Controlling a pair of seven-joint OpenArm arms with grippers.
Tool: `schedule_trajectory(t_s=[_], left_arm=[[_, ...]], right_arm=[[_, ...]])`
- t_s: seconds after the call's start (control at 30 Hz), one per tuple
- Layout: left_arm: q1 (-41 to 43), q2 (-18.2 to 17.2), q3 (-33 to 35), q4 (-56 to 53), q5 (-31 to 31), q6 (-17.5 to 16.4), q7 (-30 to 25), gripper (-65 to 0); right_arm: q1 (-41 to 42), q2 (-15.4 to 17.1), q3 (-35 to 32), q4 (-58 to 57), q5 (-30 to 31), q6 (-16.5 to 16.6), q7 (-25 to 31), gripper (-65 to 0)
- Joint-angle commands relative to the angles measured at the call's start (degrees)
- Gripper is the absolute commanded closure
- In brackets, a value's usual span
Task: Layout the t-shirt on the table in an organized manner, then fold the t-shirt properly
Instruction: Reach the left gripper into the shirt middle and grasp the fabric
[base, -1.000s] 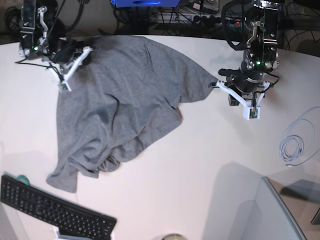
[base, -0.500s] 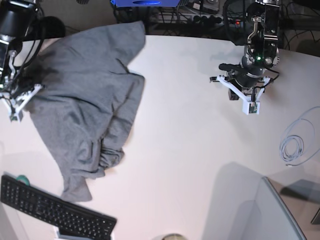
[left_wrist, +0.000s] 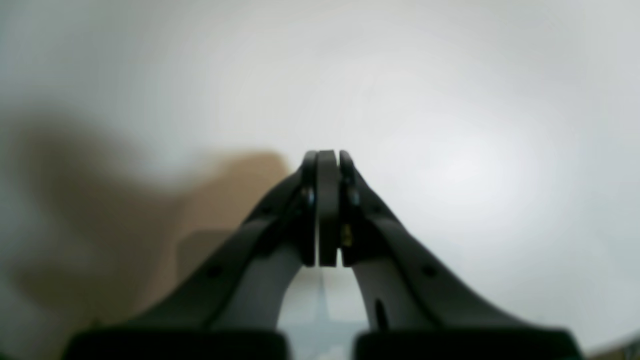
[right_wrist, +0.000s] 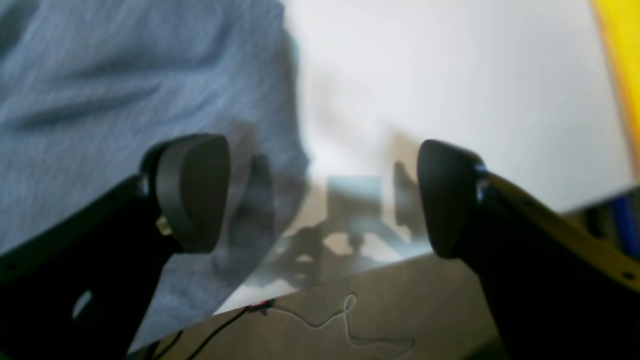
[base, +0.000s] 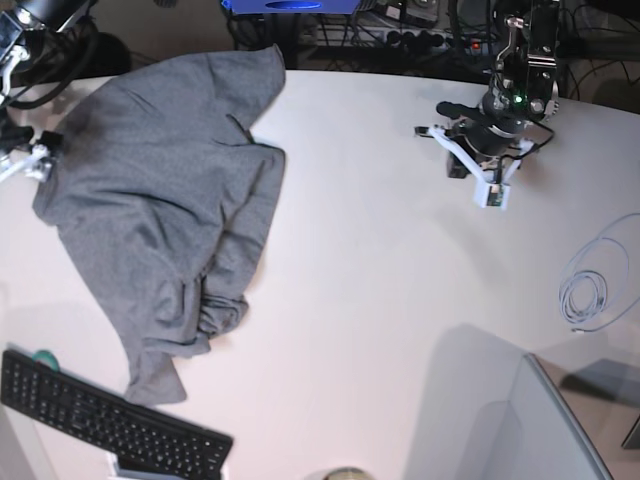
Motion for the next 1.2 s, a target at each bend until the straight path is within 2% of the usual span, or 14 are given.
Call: schedule_trajectory(t_s=[0.0,0.03,0.17,0.3,0.37,0.47,0.53,0.6,0.67,0.7,0.77,0.9,1.07,1.17], left_arm=[[0.0,-0.2,-0.2,0.9,-0.4,-1.0,-1.1,0.0],[0.0,-0.1,-0.2,0.9,-0.4,-2.6,-1.1,-0.7],[0.0,0.0,-0.2,0.9,-0.4,-6.9,-1.1,-20.1],[0.0,0.0,-0.2,0.9,-0.4,-7.3,-1.1,-36.7],[0.0,0.0,-0.2,0.9,-0.4,-7.3,-1.1,-41.8],[-0.1,0.0,-0.2,0.8,-0.4,-7.3,-1.1,-42.8],[-0.3,0.0,-0.2,0.8,-0.4,-7.3,-1.1,-42.8],[-0.5,0.1,-0.1,0.2,-0.4,-7.3,-1.1,-42.8],[-0.7,0.8,-0.1,-0.8,-0.4,-7.3,-1.1,-42.8],[-0.8,1.2,0.0,-1.1,-0.4,-7.4,-1.1,-42.8],[-1.8,2.2,0.6,-1.3,-0.4,-7.4,-1.1,-42.8],[-3.4,4.8,1.5,-1.5,-0.4,-7.5,-1.1,-42.8],[-10.0,5.3,12.8,-4.1,-0.4,-7.5,-1.1,-42.8],[-17.5,8.8,18.0,-12.0,-0.4,-7.5,-1.1,-42.8]], right_arm=[[0.2,-0.1,1.0,-1.0,0.3,1.8,0.0,-55.4],[0.2,-0.2,1.8,-2.8,0.3,2.5,0.0,-54.3],[0.0,-0.2,3.2,-7.9,0.3,2.7,0.0,-51.2],[-0.1,-0.3,3.1,-10.8,0.3,2.9,0.0,-51.2],[-0.1,-0.9,3.1,-11.8,0.3,2.9,0.0,-50.9],[-0.2,-2.2,3.0,-11.5,0.3,3.4,0.0,-49.7],[-0.2,-2.0,3.0,-11.5,0.3,5.9,-0.1,-42.0],[-0.1,-1.6,3.0,-11.5,0.2,9.4,-0.5,-25.1],[0.2,-1.4,3.2,-11.5,0.0,10.0,-1.1,-5.6],[0.3,-0.5,3.2,-11.3,0.1,10.0,-2.1,0.0],[0.3,0.3,3.2,-8.9,0.3,10.0,-4.4,-2.1],[0.0,0.3,3.2,1.2,0.3,10.0,-9.2,0.0],[0.2,0.3,3.0,8.1,0.1,10.0,-13.8,0.0],[0.2,0.3,3.0,7.8,0.0,10.0,-13.7,0.0]])
